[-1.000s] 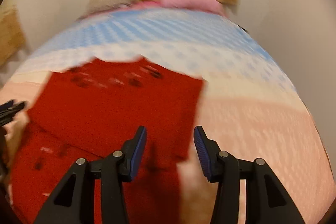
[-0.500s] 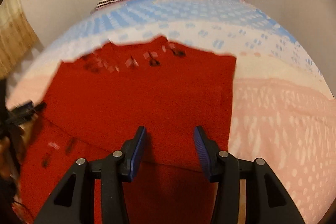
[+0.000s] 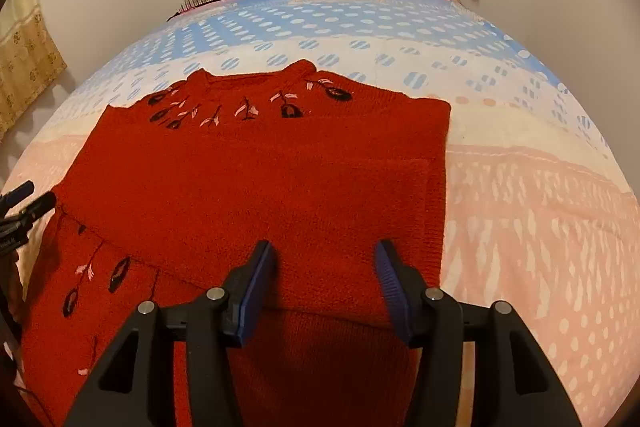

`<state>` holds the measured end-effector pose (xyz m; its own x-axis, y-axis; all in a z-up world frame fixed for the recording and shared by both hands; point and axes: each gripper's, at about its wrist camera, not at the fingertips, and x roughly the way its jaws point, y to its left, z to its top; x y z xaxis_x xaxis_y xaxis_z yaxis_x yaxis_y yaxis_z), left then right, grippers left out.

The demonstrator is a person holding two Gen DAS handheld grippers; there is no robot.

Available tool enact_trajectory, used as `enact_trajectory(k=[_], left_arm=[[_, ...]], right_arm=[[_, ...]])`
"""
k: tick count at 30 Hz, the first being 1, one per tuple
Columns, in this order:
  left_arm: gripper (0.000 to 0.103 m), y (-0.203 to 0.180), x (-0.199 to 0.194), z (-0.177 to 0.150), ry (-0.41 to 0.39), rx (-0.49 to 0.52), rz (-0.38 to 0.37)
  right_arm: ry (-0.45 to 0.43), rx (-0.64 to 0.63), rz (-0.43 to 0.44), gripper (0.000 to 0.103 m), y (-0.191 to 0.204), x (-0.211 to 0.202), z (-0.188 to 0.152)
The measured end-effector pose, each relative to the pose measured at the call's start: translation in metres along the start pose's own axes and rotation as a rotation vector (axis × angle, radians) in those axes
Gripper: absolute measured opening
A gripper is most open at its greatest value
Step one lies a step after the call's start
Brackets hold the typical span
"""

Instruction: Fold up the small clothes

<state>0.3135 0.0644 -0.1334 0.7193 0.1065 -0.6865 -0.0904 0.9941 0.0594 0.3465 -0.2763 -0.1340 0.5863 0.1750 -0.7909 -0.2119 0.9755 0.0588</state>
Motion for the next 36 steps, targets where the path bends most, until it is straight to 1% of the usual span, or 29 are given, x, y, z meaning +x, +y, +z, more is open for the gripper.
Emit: enact_trajectory(k=[3,6,11,15,21,23,24,26,28,29,31,32,33,35,36], left_arm=[[0.103,-0.001,-0.007,0.000,-0.015,-0.007,-0.005],[0.103,-0.003,-0.007,-0.001,-0.014,-0.001,0.004],[0.103,-0.005,0.000,-0.005,0.010,0.003,0.013],[0.103,-0.006,0.002,-0.006,0.011,0.007,0.012],[0.103,-0.010,0.006,-0.009,0.028,0.021,0.011],[0.103,-0.011,0.007,-0.010,0.031,0.027,0.011],[0.103,-0.011,0.006,-0.010,0.030,0.028,0.012],[0.103,-0.011,0.006,-0.010,0.028,0.024,0.006],[0.103,-0.008,0.005,-0.011,0.026,0.010,0.005],[0.103,-0.006,0.006,-0.011,0.029,0.002,0.003],[0.103,-0.003,0.008,-0.011,0.039,-0.017,0.000],[0.103,-0.002,0.009,-0.011,0.045,-0.024,-0.001],[0.103,-0.001,0.010,-0.011,0.051,-0.030,-0.001],[0.103,0.000,0.011,-0.011,0.058,-0.036,-0.004],[0.103,0.000,0.010,-0.011,0.058,-0.039,-0.004]], right_arm=[[-0.014,0.045,0.026,0.056,-0.003,-0.007,-0.001],[-0.021,-0.004,0.009,0.056,0.000,-0.004,-0.007],[-0.026,0.005,0.009,0.057,0.000,-0.001,-0.008],[-0.042,0.012,0.016,0.057,0.000,-0.005,-0.010],[-0.110,0.074,0.053,0.057,-0.011,-0.023,-0.016],[-0.133,0.096,0.041,0.057,-0.015,-0.029,-0.017],[-0.140,0.116,0.018,0.057,-0.019,-0.031,-0.017],[-0.146,0.160,0.018,0.057,-0.028,-0.033,-0.017],[-0.115,0.172,0.021,0.051,-0.032,-0.028,-0.018],[-0.098,0.172,0.017,0.046,-0.033,-0.025,-0.020],[-0.099,0.168,0.032,0.037,-0.033,-0.026,-0.021],[-0.101,0.163,0.039,0.026,-0.033,-0.026,-0.021],[-0.098,0.154,0.038,0.019,-0.032,-0.026,-0.021],[-0.067,0.152,0.020,0.016,-0.032,-0.021,-0.021],[-0.055,0.168,0.027,0.013,-0.035,-0.018,-0.021]])
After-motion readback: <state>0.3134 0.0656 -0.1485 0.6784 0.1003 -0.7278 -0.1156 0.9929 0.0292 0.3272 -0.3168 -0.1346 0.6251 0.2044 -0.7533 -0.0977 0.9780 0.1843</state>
